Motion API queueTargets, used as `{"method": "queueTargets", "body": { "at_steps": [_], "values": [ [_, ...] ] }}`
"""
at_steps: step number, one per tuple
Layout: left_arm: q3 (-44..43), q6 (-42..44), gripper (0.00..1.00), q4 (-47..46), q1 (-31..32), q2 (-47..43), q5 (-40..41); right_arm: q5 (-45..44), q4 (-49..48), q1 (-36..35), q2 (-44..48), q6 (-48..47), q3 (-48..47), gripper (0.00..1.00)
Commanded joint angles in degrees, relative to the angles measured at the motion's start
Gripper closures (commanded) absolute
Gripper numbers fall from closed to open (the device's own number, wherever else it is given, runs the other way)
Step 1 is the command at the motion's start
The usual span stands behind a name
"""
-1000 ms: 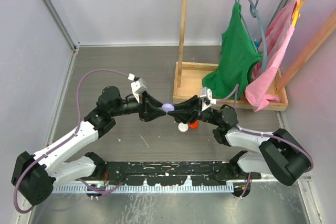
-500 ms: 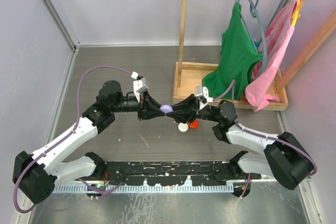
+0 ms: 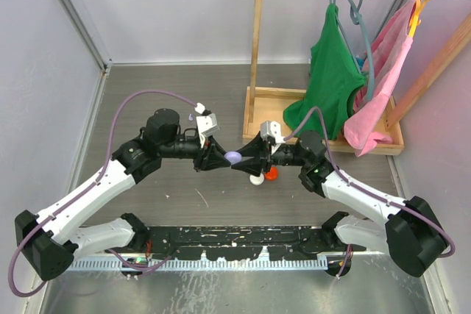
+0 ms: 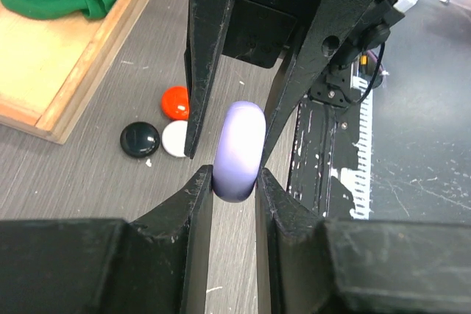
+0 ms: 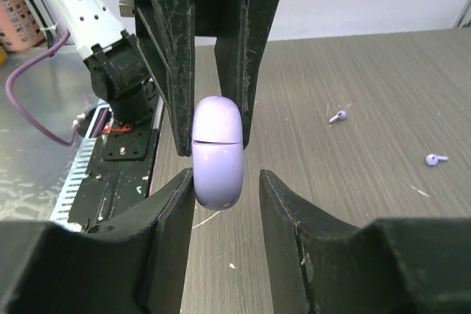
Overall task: Insert the wireless bluetooth earbuds into the charging case
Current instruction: Pick up the charging case at the center of the board.
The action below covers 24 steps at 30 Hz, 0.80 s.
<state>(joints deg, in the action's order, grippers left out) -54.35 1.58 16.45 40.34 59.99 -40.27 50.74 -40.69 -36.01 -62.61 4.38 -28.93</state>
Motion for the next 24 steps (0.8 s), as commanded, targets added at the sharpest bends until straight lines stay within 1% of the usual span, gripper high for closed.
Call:
{"method": "queueTargets", "body": {
  "at_steps": [1,6,9,13,15,16,21,24],
  "values": [
    [-4.5,4.3,0.93,6.5,2.2,0.0,3.1,0.4,4.2,0.1,0.6,-2.5,-2.3,0.55],
    [-7.3,6.7,0.93,11.5,4.6,1.8,7.3,1.6,5.0,0.1,1.0,-2.5,-2.6,0.58],
    [-8.0,7.2,0.93,12.6,5.0,2.3,8.0,2.4,4.7,0.1,0.6,-2.2,-2.7,0.65],
    [-7.7,7.2,0.91,12.4,5.1,1.6,8.2,3.8,3.5,0.1,-0.3,-1.8,-2.7,0.82],
    [-7.6,7.0,0.89,12.2,5.0,1.3,8.0,4.5,2.7,0.0,-0.8,-1.4,-2.4,0.86],
    [-7.6,6.9,0.89,12.1,5.1,1.1,7.8,4.7,2.4,0.0,-0.9,-1.4,-2.3,0.86],
    [-8.3,7.3,0.92,13.9,5.2,2.2,7.9,5.1,1.7,-0.3,-1.2,-1.0,-2.2,0.68],
    [-8.8,7.6,0.92,14.9,5.5,3.0,9.2,5.6,1.7,-0.5,-0.9,-0.9,-2.3,0.63]
  ]
}}
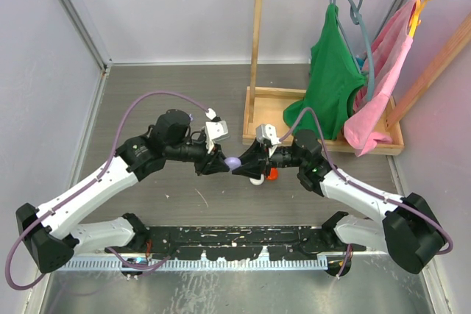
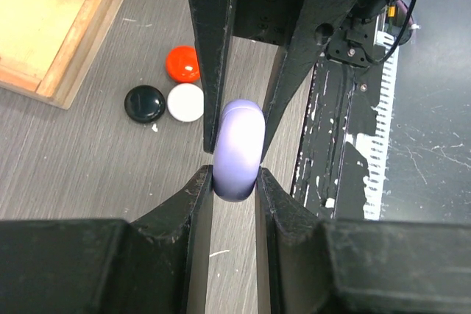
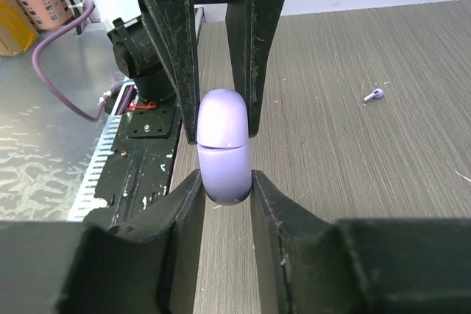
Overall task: Insert the wireless bluetooth earbuds into the charging case
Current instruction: Pick up the charging case at the center of the board.
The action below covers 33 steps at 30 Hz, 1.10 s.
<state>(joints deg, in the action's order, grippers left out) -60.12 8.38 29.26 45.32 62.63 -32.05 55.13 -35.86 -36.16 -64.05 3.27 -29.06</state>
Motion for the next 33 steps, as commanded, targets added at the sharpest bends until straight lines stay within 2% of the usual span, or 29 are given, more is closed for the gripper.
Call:
{"method": "queueTargets", "body": {
  "at_steps": [1,11,13,17,22,29,33],
  "values": [
    [-3.3,0.8,0.92,2.4,0.6,0.6,1.5,1.2,-3.1,-0.4,0.7,0.2,-2.1,0.61],
    [-3.7,0.9,0.93,2.8,1.4,0.7,2.6,1.2,-2.6,-0.7,0.2,0.2,-2.4,0.57],
    [-3.8,0.8,0.93,2.7,1.6,0.7,2.3,1.4,-2.7,-0.8,-0.2,0.2,-2.5,0.59],
    [-3.9,0.0,0.88,2.2,1.7,0.1,2.0,1.6,-2.6,-0.9,-0.9,0.3,-2.6,0.73],
    [-3.2,-1.4,0.73,1.1,1.6,-1.7,5.8,1.9,-2.5,-0.9,-0.4,-0.1,-2.3,0.88],
    [-2.8,-3.5,0.48,-0.3,1.5,-3.6,12.5,3.3,-5.2,-1.1,0.2,0.2,-0.7,0.9],
    [-3.2,-4.2,0.44,0.3,1.2,-3.1,14.8,3.3,-5.8,-1.3,0.6,0.3,-0.3,0.91]
  ]
}}
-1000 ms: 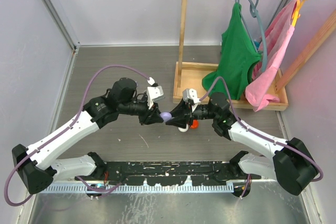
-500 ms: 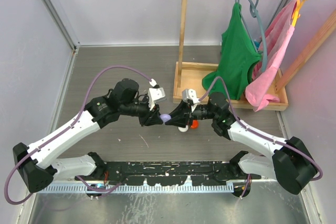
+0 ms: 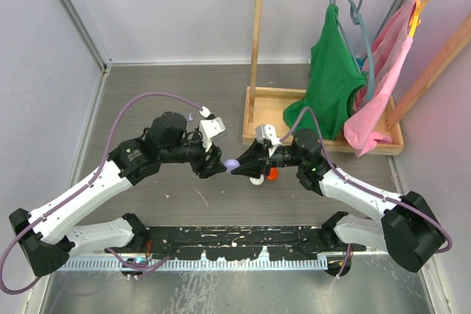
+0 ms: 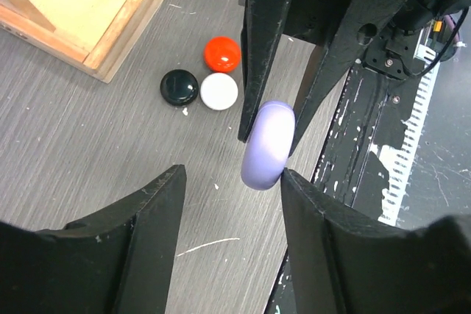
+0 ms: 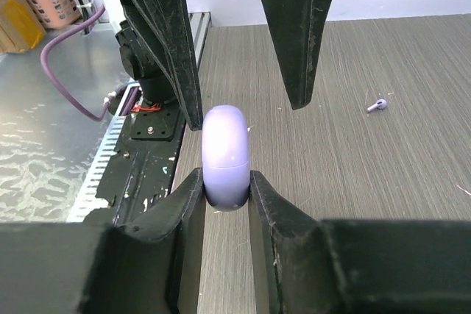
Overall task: Insert the wireless bluetooth earbuds into the charging case
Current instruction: Pick up the charging case at the center of the board, then open the charging case.
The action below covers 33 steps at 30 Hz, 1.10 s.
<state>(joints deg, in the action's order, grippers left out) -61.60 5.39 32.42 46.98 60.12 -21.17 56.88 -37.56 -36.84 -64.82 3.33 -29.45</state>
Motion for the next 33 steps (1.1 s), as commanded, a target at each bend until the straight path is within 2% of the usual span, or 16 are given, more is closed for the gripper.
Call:
{"method": "queueTargets", "body": {
  "at_steps": [1,10,17,23,28,33],
  "values": [
    [-1.9,-1.3,0.44,-2.7,-0.5,-0.3,4.2,1.5,-4.1,-0.7,1.5,0.1,0.1,0.91],
    [-1.2,-5.0,0.41,-5.3,-2.2,0.5,9.2,2.2,-5.1,-1.0,2.0,0.5,0.6,0.92],
    [0.7,-9.9,0.39,-9.4,-6.6,-0.3,8.0,2.9,-5.7,-1.5,2.1,0.7,0.7,0.92],
    [1.3,-11.6,0.38,-10.6,-7.1,0.4,6.4,1.8,-6.8,-1.6,1.7,1.5,0.9,0.92],
    [1.8,-14.9,0.34,-10.2,-8.8,0.8,15.4,-7.9,-2.4,-1.6,1.7,-1.3,1.4,0.94],
    [1.4,-20.4,0.33,-6.6,-13.4,5.4,24.5,-17.1,-3.0,-1.7,1.9,-2.5,3.8,0.94]
  ]
}}
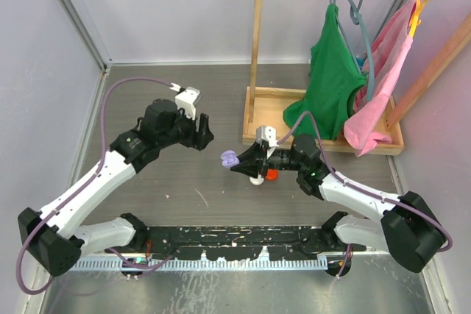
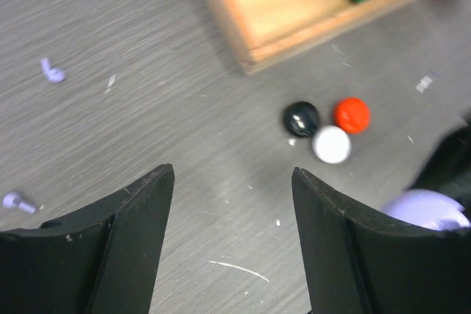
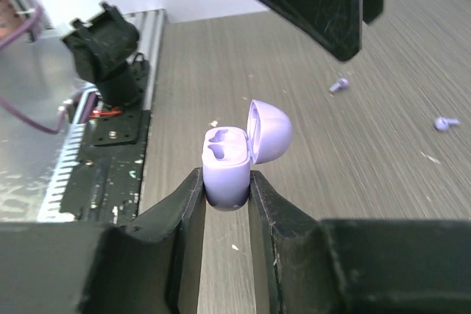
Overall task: Insert the wireless bluetooth earbuds into the charging case
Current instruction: Open the charging case, then pick up the earbud from the center of the board.
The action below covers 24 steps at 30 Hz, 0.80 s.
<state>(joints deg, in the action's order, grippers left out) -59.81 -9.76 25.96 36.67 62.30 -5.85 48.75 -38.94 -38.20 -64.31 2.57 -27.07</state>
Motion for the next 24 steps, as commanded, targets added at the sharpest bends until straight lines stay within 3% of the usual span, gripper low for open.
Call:
{"method": "queueTargets", "body": {
  "at_steps": [1,4,11,24],
  "values": [
    [-0.4,-6.3,0.33,0.6,-4.2,4.4,11.1,-10.1,-2.1,-0.3,1.4,-1.8,2.0,0.94],
    [0.0,-9.6,0.33,2.0,-7.7,8.1,15.2,-13.3,-4.0,-0.2,1.8,-1.8,3.8,0.94],
    [-0.3,-12.8,0.35,2.5,-18.4,18.7,15.5,-18.6,-10.6,-0.2,1.6,-1.4,8.0,0.93],
    [-7.0,-13.4,0.47,5.7,-30.2,35.8,11.7,-17.3,-13.7,-0.3,-1.9,-0.1,8.5,0.93]
  ]
}}
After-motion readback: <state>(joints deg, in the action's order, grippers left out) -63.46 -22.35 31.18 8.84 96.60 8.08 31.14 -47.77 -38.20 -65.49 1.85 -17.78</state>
